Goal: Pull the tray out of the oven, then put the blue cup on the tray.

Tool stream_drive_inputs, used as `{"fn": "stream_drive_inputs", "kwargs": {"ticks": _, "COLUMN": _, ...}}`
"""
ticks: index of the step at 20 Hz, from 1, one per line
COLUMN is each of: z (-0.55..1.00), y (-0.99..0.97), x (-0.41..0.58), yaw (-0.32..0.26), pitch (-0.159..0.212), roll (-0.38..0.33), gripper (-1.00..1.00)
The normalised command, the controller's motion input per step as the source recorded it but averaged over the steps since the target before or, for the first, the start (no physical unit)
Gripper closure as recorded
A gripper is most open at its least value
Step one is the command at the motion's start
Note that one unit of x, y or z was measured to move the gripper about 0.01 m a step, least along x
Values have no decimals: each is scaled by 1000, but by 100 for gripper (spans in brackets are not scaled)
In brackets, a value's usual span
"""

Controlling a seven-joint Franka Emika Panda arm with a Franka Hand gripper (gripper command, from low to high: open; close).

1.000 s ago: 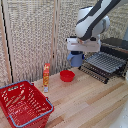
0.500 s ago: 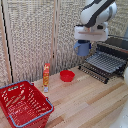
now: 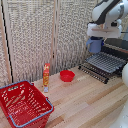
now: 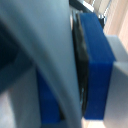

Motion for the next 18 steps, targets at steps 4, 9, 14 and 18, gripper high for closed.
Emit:
{"fn": "stream_drive_inputs", "kwargs": {"ticks": 4, "z": -214, "y": -830, "x": 381, "yaw": -88, "pitch": -20, "roll": 34, "gripper": 100}}
{"fn": "stream_drive_inputs", "kwargs": {"ticks": 9, "z": -68, "y": -836, "x": 261, "yaw": -49, "pitch": 15, "roll": 30, "gripper": 100}}
{"fn": "stream_drive_inputs", "kwargs": {"ticks": 14, "z": 97, "y": -848, "x": 78, "yaw": -57, "pitch": 73, "roll": 1, "gripper": 100}}
{"fn": "stream_drive_inputs", "kwargs": {"ticks": 18, "z": 12, "y": -616, "x": 2, "yaw": -6, "pitch": 35, "roll": 0, "gripper": 100}}
